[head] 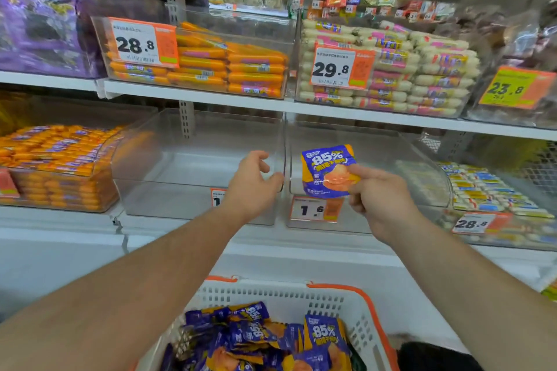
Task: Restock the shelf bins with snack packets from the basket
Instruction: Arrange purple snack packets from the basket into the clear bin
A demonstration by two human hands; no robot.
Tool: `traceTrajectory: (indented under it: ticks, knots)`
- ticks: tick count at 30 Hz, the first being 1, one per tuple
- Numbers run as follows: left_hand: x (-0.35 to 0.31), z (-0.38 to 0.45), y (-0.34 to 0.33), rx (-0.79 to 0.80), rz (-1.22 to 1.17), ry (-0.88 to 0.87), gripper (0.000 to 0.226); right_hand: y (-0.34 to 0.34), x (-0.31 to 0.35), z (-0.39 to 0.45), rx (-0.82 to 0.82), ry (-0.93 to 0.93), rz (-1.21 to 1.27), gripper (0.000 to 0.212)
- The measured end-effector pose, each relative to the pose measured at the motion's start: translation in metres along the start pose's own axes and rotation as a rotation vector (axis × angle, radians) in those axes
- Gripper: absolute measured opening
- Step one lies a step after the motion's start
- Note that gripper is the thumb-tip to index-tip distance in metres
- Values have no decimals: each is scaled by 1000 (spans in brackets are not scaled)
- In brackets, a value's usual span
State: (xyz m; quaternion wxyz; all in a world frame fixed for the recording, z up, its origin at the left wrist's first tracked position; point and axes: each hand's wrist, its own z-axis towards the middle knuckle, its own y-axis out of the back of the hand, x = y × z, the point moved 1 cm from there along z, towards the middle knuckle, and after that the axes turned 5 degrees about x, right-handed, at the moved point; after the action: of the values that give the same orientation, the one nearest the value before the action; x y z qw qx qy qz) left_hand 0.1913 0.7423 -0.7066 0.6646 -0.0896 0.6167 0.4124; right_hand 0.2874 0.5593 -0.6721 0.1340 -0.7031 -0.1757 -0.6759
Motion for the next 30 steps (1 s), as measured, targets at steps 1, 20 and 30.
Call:
traceTrajectory:
  ticks: [1,20,30]
  knots:
    - [6,10,1,-3,108,-20,47,0,3,12,-11,-9,-24,38]
    - [34,93,-24,322,-94,96,68,-80,-55,222,278,-217,-935,28]
    - [29,85,-30,285,12,54,39,-99,-63,226,602,-36,-1957,24]
